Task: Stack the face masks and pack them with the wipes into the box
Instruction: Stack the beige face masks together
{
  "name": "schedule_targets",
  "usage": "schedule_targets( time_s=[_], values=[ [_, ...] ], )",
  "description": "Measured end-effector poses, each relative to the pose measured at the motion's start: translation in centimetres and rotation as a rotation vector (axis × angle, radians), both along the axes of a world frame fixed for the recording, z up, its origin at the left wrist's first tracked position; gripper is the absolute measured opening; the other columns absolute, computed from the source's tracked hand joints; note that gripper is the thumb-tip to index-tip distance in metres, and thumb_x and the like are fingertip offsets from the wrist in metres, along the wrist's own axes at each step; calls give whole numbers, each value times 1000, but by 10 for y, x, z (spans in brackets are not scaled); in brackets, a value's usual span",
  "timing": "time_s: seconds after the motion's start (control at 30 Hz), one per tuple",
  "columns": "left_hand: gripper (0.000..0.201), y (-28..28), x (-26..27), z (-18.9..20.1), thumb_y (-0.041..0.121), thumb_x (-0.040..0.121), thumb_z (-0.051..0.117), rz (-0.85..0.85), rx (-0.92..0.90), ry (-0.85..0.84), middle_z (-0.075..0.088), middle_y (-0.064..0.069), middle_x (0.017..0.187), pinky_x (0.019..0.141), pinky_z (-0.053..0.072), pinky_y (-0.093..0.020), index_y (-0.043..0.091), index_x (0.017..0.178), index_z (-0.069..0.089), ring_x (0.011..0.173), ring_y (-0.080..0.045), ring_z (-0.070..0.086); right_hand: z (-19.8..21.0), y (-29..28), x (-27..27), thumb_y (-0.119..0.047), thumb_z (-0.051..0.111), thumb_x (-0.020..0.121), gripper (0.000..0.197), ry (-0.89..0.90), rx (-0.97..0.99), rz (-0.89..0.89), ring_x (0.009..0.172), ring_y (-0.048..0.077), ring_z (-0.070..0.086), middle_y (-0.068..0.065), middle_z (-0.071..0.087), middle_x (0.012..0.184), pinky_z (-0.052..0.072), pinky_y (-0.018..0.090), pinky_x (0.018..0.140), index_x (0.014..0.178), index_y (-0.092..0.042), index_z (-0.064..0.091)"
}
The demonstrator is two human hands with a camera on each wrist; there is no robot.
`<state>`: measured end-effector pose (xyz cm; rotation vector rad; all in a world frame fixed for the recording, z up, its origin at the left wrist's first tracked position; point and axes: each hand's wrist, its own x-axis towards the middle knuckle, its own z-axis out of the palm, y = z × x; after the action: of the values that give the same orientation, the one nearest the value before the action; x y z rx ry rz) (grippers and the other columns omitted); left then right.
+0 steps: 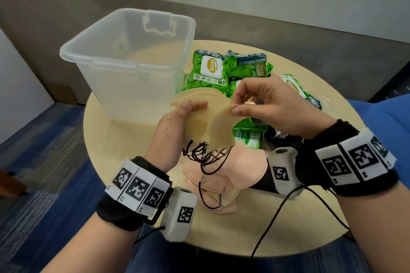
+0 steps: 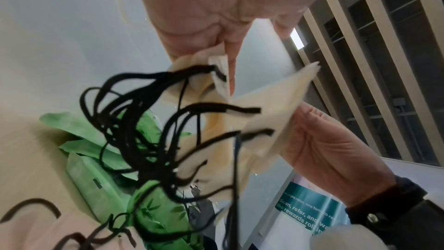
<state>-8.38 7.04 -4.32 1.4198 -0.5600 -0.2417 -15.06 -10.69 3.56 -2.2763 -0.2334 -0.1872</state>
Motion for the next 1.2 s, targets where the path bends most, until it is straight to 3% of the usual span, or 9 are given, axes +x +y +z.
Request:
schedule_targets(
  time_s=[0.1, 0.27, 0.43, 0.6, 0.73, 0.83, 0.9, 1.03, 1.2],
  values=[
    [83, -1, 0, -2, 95, 55, 34, -60, 2, 18, 67, 3, 111, 74, 47, -24, 34, 96, 70, 97, -11, 62, 5, 1, -4, 0, 67, 79, 14, 148, 213, 189, 64, -3, 54, -11, 61, 68, 42, 9, 63, 79, -11, 58],
    [79, -5, -6, -2, 92, 61, 34, -179, -45, -39, 67, 2, 115, 92, 46, -31, 35, 104, 68, 112, -13, 60, -2, 5, 10, -1, 65, 81, 15, 171, 195, 119, 65, -1, 52, -9, 59, 70, 42, 11, 64, 79, -14, 58],
    [24, -4, -13, 0, 30, 84, 56, -148, -75, -117, 70, 16, 92, 74, 48, -13, 23, 107, 60, 87, 2, 63, -19, 8, 23, -23, 65, 77, 11, 23, 17, -92, 74, 9, 51, -3, 58, 77, 42, 31, 72, 75, -27, 55],
    [52, -4, -9, -9, 38, 78, 59, -66, 5, -203, 54, 2, 130, 97, 48, -44, 35, 127, 43, 116, -15, 54, -23, 15, 20, -30, 57, 77, 6, -36, 26, -141, 76, 13, 52, -5, 57, 77, 44, 36, 73, 77, -28, 51],
    [70, -6, -11, -8, 24, 85, 55, -31, 47, -289, 34, 6, 146, 112, 32, -31, 36, 141, 14, 134, -6, 36, -26, 18, 19, -26, 59, 83, 12, -45, -24, -171, 81, 21, 54, -7, 54, 79, 44, 39, 77, 78, -30, 48],
    [75, -7, -12, -8, 14, 88, 49, -35, 22, -370, 22, 6, 154, 114, 28, -32, 37, 143, 3, 138, -11, 32, -26, 16, 17, -16, 61, 88, 13, -119, -171, -183, 81, 11, 46, -6, 50, 86, 36, 17, 72, 86, -22, 50],
    [71, -6, -11, -7, 12, 90, 47, -36, 12, -419, 26, 16, 151, 113, 30, -29, 43, 143, 12, 137, -11, 34, -26, 15, 14, -25, 63, 84, 16, -134, -228, -195, 84, 9, 45, -5, 49, 95, 33, 14, 74, 97, -19, 55],
    [36, -3, -11, -7, 1, 91, 45, -90, -5, -398, 64, 16, 110, 82, 41, -8, 23, 115, 58, 90, 2, 59, -24, 8, 14, -48, 57, 74, 37, -46, -266, -205, 96, 15, 48, -5, 52, 98, 36, 32, 83, 103, -27, 59],
    [40, -4, -12, -8, -3, 81, 41, -65, 57, -411, 64, 32, 83, 73, 36, -2, 30, 89, 63, 81, 15, 55, -20, 7, 12, -29, 73, 77, 24, 25, -188, -182, 88, 16, 46, 4, 54, 96, 38, 30, 78, 93, -25, 56]
  ],
)
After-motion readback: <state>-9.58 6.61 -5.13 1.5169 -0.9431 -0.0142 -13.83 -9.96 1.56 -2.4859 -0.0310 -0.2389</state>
